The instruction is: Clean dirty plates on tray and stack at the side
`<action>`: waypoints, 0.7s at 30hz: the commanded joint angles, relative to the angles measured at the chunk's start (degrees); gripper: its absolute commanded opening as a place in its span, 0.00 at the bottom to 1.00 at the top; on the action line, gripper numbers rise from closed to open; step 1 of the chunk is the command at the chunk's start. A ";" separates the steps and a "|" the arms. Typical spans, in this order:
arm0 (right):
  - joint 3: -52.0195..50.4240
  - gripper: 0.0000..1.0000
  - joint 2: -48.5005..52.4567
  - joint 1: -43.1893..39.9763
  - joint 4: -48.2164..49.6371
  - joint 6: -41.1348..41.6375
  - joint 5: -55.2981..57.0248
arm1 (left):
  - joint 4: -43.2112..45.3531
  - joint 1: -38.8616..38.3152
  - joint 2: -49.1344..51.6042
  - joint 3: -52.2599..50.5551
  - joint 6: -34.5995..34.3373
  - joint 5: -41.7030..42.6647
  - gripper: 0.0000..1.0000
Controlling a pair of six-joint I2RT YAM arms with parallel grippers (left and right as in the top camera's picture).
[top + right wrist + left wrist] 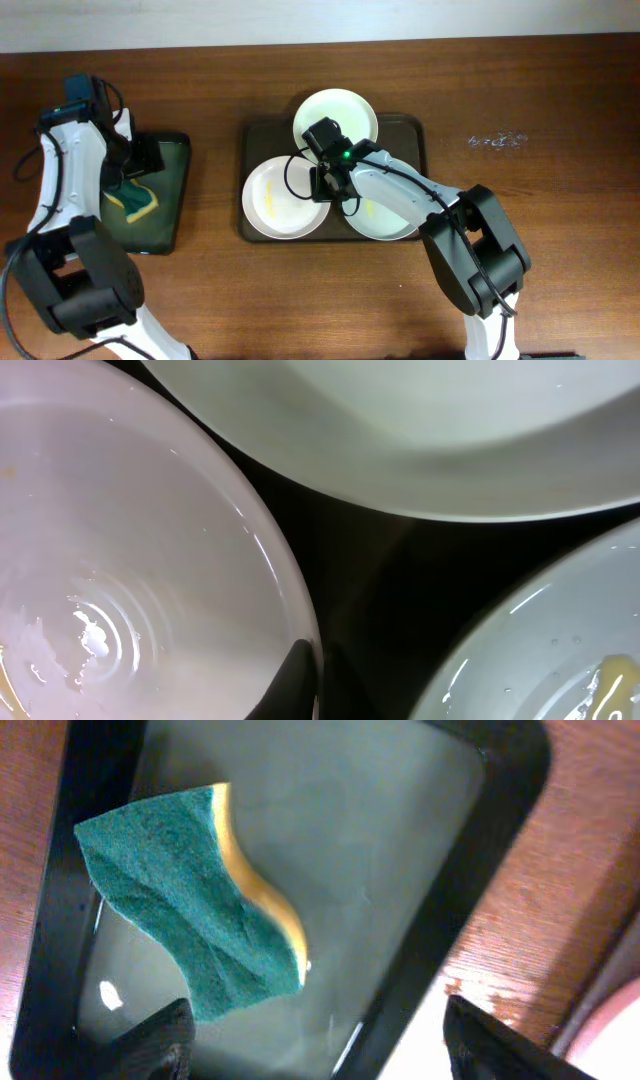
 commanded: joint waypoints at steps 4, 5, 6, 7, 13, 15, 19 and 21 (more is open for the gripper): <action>0.00 0.04 2.47 0.24 -0.24 0.90 0.07 | 5.14 2.08 6.23 -0.33 -4.48 -4.50 0.77; 0.00 0.04 2.47 0.24 -0.24 0.90 0.07 | 5.42 2.99 6.47 -0.33 -4.46 -5.75 0.79; 0.00 0.04 2.47 0.24 -0.24 0.90 0.07 | 5.99 4.15 7.15 -0.33 -4.46 -7.67 0.80; 0.00 0.04 2.47 0.24 -0.24 0.90 0.07 | 6.49 4.68 7.69 -0.33 -4.46 -7.65 0.80; 0.00 0.04 2.56 0.24 -0.39 0.70 0.07 | 6.47 5.18 14.43 -0.35 -4.70 -7.69 0.75; 0.00 0.04 2.56 0.24 -0.22 0.70 0.07 | 6.71 5.16 14.53 -0.35 -5.16 -7.65 0.58; 0.00 0.04 2.56 0.24 -0.22 0.70 0.07 | 6.21 5.16 14.53 -0.33 -5.95 -5.25 0.12; 0.00 0.04 2.56 0.24 -0.24 0.70 -0.02 | 4.96 5.14 14.53 0.02 -5.92 -5.22 0.00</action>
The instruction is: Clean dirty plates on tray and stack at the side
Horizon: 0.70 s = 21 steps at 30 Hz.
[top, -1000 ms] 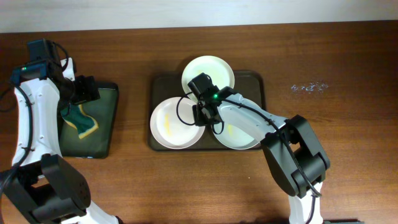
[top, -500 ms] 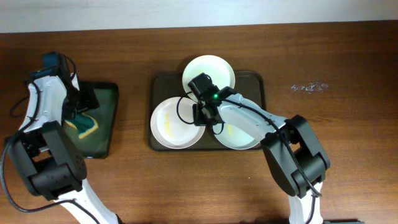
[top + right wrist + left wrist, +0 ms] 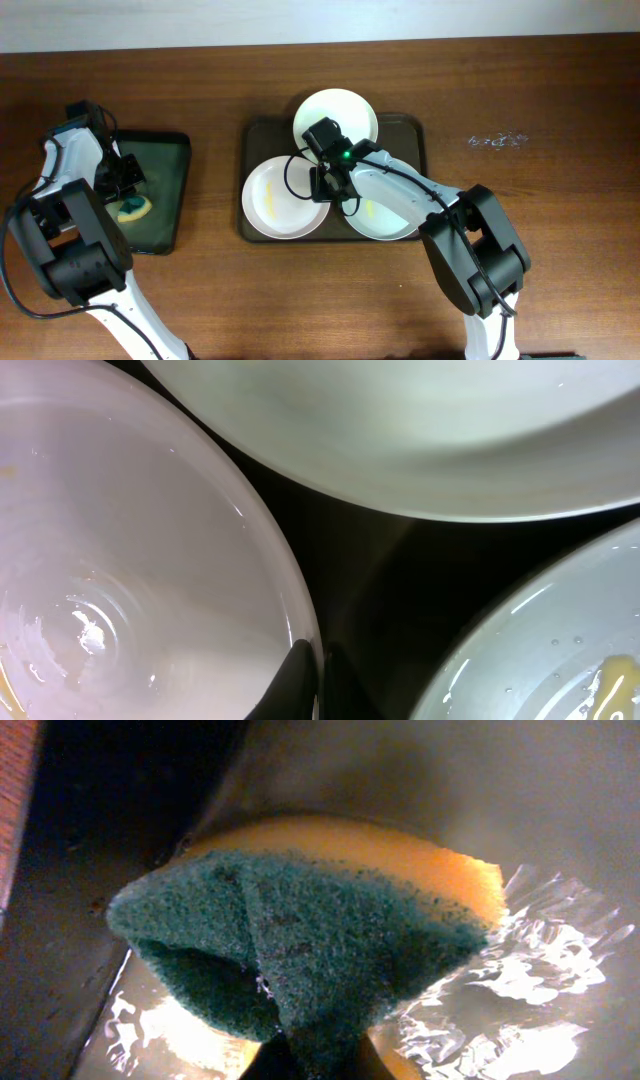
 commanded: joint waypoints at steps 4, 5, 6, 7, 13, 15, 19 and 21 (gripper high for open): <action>0.00 0.04 2.45 0.24 -0.22 0.68 -1.22 | -8.61 -0.13 1.11 7.74 3.91 7.15 0.00; 0.00 0.04 2.45 0.24 -0.24 0.68 -1.25 | -10.38 -0.87 1.11 9.97 6.58 9.99 0.00; 0.00 0.04 2.45 0.24 -0.31 0.68 -1.27 | -11.43 -1.97 1.11 11.06 9.97 12.41 0.00; 0.00 0.04 2.45 0.24 -0.35 0.68 -1.44 | -11.82 -3.13 1.11 11.37 10.84 12.44 0.00; 0.00 0.04 2.45 -0.66 -1.14 0.22 -6.95 | -16.63 -8.94 -5.55 15.45 12.87 12.31 0.00; 0.00 0.04 2.45 -1.44 -1.25 -1.29 -10.80 | -17.88 -8.94 -11.02 15.43 12.87 11.26 0.00; 0.00 0.04 2.45 -1.44 -1.90 -3.26 -12.63 | -20.04 -9.25 -15.19 13.31 12.39 8.55 0.00; 0.00 0.04 2.45 -1.53 -1.38 -3.23 -13.90 | -17.18 -12.00 -16.79 10.12 14.38 16.22 0.00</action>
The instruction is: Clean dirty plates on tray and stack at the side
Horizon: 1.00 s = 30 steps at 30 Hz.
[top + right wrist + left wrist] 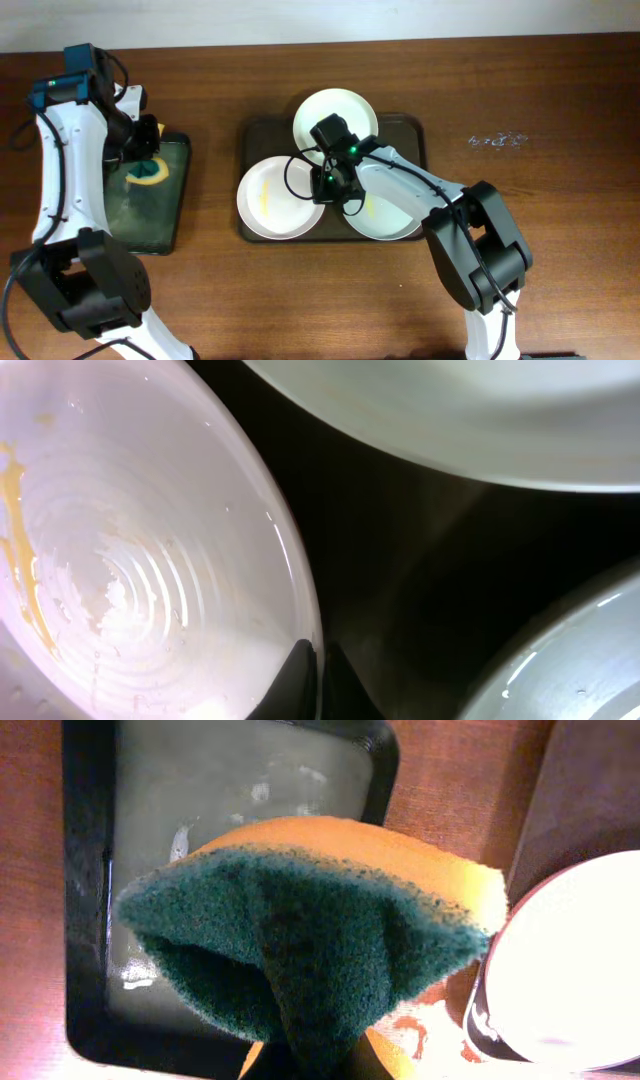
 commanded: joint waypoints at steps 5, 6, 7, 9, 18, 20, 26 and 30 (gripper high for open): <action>-0.11 0.04 2.03 0.26 0.33 -0.11 -3.32 | 17.70 -16.94 -2.82 -18.49 -2.32 16.24 0.00; -0.11 0.04 2.03 0.22 0.37 0.55 -3.30 | 20.81 -19.58 -2.82 -21.27 -4.44 16.11 0.00; -0.11 0.04 2.08 -0.02 0.37 1.42 -3.32 | 23.19 -21.88 -2.80 -23.28 -6.78 14.95 0.00; -0.33 0.04 2.12 -0.96 0.35 2.12 -4.57 | 29.81 -26.99 -2.75 -28.52 -14.14 8.33 0.00; -0.72 0.04 2.32 -1.18 0.35 2.47 -4.26 | 41.59 -30.73 -2.27 -38.16 -25.29 -17.64 0.00; -0.98 0.04 2.32 -1.18 0.35 2.47 -4.15 | 46.77 -30.71 -2.23 -38.58 -25.24 -20.41 0.00; -1.09 0.04 2.32 -1.18 0.35 2.47 -4.17 | 37.13 -30.77 -2.25 -38.56 -7.65 -4.46 0.00; -1.09 0.04 2.32 -1.18 0.83 2.47 -4.20 | 30.82 -30.77 -2.25 -38.56 8.04 15.08 0.00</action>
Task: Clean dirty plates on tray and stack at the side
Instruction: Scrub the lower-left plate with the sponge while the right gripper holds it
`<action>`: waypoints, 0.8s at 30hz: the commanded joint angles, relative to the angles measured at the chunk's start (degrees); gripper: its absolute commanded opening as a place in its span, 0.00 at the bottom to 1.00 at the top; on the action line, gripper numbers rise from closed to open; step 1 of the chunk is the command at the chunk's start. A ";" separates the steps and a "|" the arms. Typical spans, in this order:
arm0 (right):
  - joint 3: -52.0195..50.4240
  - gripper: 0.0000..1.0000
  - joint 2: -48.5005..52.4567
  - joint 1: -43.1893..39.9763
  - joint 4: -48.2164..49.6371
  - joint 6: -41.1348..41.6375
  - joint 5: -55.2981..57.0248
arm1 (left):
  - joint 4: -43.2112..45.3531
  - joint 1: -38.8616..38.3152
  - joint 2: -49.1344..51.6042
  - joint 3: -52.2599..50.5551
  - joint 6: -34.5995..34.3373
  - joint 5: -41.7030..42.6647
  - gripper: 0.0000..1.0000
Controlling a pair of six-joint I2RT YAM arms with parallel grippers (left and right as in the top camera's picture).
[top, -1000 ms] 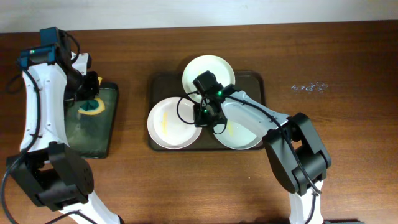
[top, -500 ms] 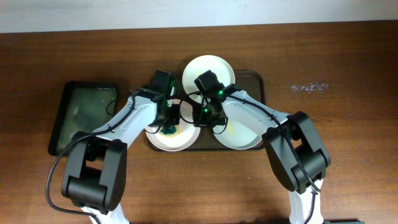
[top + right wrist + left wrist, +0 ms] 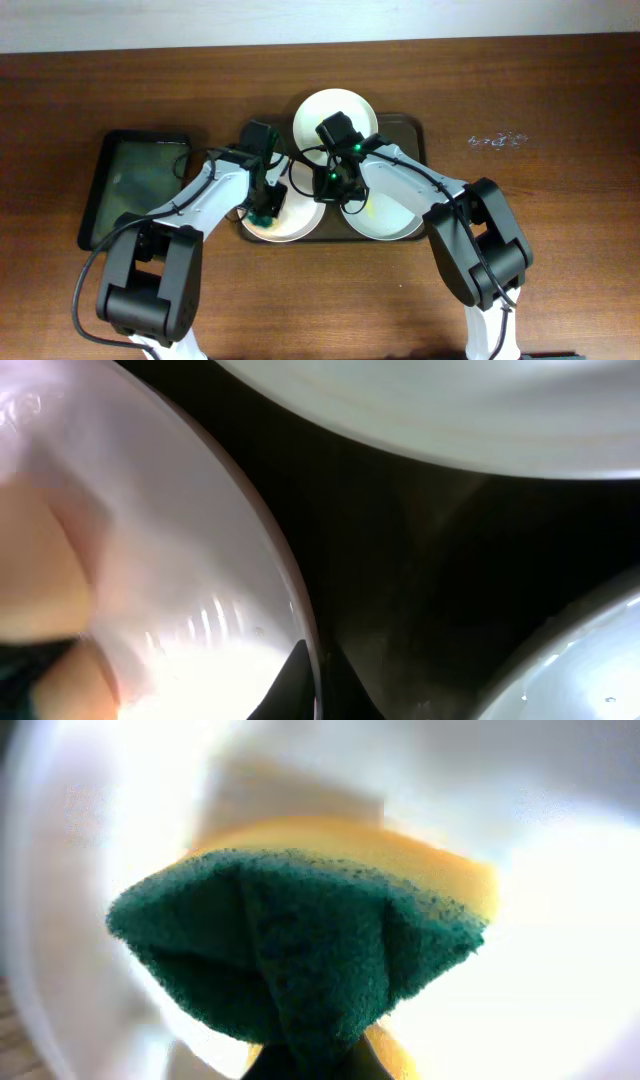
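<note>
Three white plates lie on the dark tray (image 3: 412,135): a far plate (image 3: 335,115), a near-left plate (image 3: 292,215) and a near-right plate (image 3: 385,218) with a yellow smear. My left gripper (image 3: 266,204) is shut on a green and yellow sponge (image 3: 300,925), which is down in the near-left plate (image 3: 560,920). My right gripper (image 3: 326,186) is shut on that plate's right rim (image 3: 305,610), one finger inside and one outside. The sponge shows blurred at the left edge of the right wrist view.
A black water tray (image 3: 135,185) sits on the table's left side, with nothing in it. Small clear specks (image 3: 497,141) lie on the wood at the far right. Bare brown table surrounds both trays.
My left gripper has moved with the sponge from above the black water tray to inside the near-left plate. My right gripper still holds that plate's rim.
The sponge lay in the black water tray with my left gripper open above it. Then the gripper was shut on it in the water, then held it up over that tray. Now it rests in the near-left plate, whose rim my right gripper has held throughout.
</note>
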 commanded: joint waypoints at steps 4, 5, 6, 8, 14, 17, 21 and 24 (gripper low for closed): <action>-1.14 0.04 1.64 0.33 0.13 -0.46 -0.17 | 13.27 -0.50 0.11 -1.16 4.83 7.28 0.00; -1.14 0.04 1.64 0.33 0.13 -0.46 -0.15 | 16.24 -0.50 0.11 -1.16 2.40 2.64 0.00; -1.14 0.04 1.64 0.33 0.15 -0.46 -0.15 | 20.76 -0.50 0.11 -1.16 -0.66 -5.46 0.00; -1.14 0.04 1.66 0.31 0.17 -0.46 0.00 | 25.44 -0.50 0.11 -1.16 -4.74 -13.14 0.00; -3.23 0.04 1.70 -2.78 1.92 3.50 -5.01 | 12.76 -0.50 0.13 -1.18 -20.61 -15.50 0.00; -6.27 0.04 1.70 -3.80 5.79 0.57 -10.45 | 10.01 -0.50 0.13 -1.18 -11.08 8.44 0.00; -6.27 0.04 1.70 -3.80 6.23 -0.09 -10.40 | 13.64 -0.39 0.13 -1.18 -5.62 24.57 0.00; -6.27 0.04 1.70 -3.80 6.19 -0.09 -10.23 | 23.45 0.26 0.13 -1.18 -9.01 7.19 0.00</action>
